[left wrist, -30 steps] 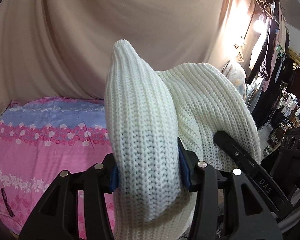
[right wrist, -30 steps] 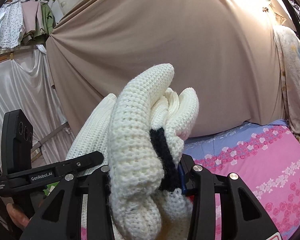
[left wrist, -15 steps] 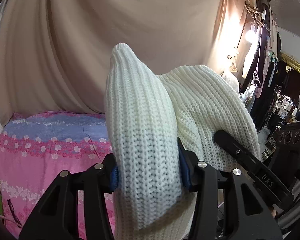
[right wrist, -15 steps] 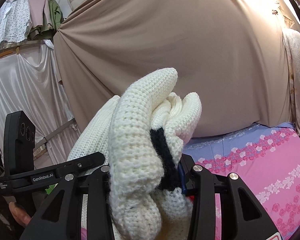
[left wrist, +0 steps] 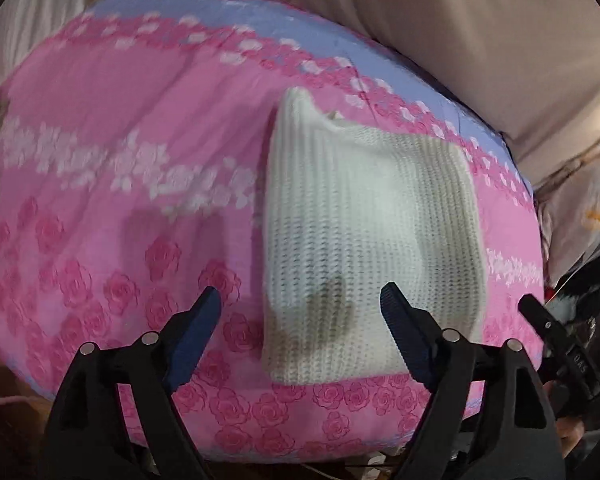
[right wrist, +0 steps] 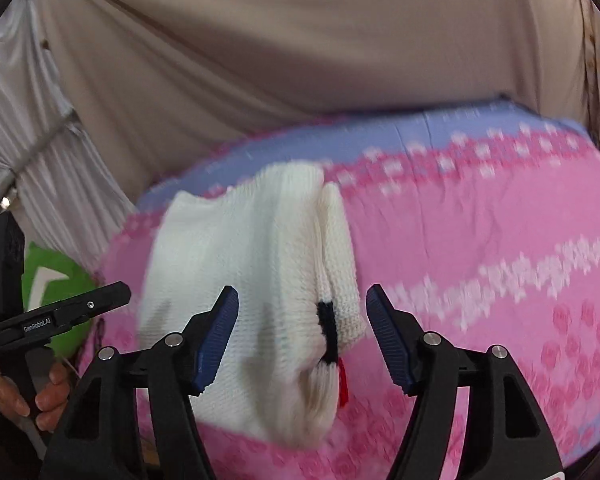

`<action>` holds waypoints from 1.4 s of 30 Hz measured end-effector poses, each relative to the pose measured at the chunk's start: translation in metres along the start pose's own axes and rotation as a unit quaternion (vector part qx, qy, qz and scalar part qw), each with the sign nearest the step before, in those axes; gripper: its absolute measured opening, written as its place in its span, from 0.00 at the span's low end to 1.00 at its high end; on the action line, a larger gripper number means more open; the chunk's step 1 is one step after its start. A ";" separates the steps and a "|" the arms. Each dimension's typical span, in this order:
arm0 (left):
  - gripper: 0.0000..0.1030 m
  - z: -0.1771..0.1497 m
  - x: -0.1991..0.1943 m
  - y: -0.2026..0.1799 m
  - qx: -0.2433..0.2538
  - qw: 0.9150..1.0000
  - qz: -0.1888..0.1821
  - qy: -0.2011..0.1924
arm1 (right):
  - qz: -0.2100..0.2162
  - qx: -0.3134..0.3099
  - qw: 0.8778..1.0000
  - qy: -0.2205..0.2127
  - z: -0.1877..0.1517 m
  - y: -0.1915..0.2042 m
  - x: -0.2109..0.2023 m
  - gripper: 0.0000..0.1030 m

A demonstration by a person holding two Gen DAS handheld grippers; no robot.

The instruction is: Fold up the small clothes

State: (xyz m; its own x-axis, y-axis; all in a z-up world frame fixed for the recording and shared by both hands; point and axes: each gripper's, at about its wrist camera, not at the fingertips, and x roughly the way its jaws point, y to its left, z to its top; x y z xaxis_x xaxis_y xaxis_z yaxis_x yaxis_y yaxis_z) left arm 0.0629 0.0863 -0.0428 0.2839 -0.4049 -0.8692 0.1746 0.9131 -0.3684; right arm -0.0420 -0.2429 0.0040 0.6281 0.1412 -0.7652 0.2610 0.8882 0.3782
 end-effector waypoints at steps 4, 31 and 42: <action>0.82 0.011 0.014 0.024 -0.063 0.998 -0.028 0.000 | -0.012 0.019 0.999 0.037 -0.008 -0.014 0.029 0.76; 0.61 0.010 0.026 -0.031 -0.010 1.000 -0.011 -0.015 | 0.029 0.126 0.987 0.091 0.017 -0.058 0.091 0.46; 0.55 -0.067 0.041 -0.026 0.136 0.985 0.104 0.036 | 0.037 0.064 0.985 0.154 -0.034 -0.024 0.085 0.30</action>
State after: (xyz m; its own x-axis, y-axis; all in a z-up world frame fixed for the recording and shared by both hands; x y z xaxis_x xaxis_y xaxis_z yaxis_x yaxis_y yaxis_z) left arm 0.0065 0.0491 -0.0916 0.2736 -0.1974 -0.9414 0.3696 0.9251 -0.0866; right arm -0.0195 -0.2373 -0.0883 0.4020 0.3478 -0.8470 0.3248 0.8107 0.4870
